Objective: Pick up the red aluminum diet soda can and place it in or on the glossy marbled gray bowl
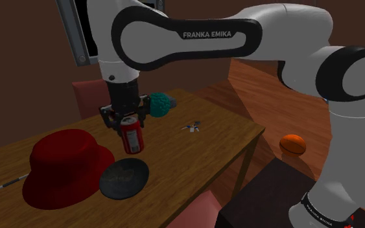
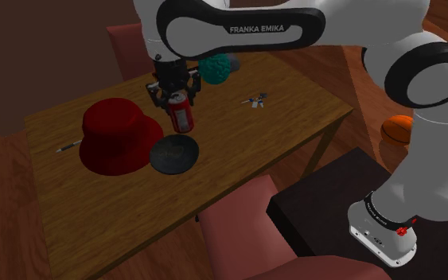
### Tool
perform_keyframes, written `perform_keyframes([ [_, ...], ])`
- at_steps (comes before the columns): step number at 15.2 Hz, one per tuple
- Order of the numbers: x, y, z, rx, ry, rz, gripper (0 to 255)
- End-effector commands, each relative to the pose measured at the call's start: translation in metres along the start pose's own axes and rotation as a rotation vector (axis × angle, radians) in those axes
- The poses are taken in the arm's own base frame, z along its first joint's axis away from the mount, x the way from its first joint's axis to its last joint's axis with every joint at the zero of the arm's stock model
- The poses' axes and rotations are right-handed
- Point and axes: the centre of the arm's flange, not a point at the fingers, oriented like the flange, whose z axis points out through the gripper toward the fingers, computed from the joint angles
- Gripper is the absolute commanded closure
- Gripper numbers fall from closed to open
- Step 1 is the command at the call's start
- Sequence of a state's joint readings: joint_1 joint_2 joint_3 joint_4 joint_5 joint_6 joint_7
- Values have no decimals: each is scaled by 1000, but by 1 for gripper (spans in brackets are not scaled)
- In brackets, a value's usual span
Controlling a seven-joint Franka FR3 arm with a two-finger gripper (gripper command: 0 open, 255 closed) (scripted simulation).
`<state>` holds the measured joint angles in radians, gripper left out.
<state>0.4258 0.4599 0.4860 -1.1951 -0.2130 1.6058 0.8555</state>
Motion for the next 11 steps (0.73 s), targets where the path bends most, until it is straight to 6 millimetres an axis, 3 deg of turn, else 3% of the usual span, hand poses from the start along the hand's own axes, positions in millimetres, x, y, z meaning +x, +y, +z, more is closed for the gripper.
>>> perform_keyframes([
  [1,-2,-26,-4,-1,0,3,255],
  [3,-7,-49,-9,-1,0,3,255],
  [11,-7,-50,33,-1,0,3,255],
])
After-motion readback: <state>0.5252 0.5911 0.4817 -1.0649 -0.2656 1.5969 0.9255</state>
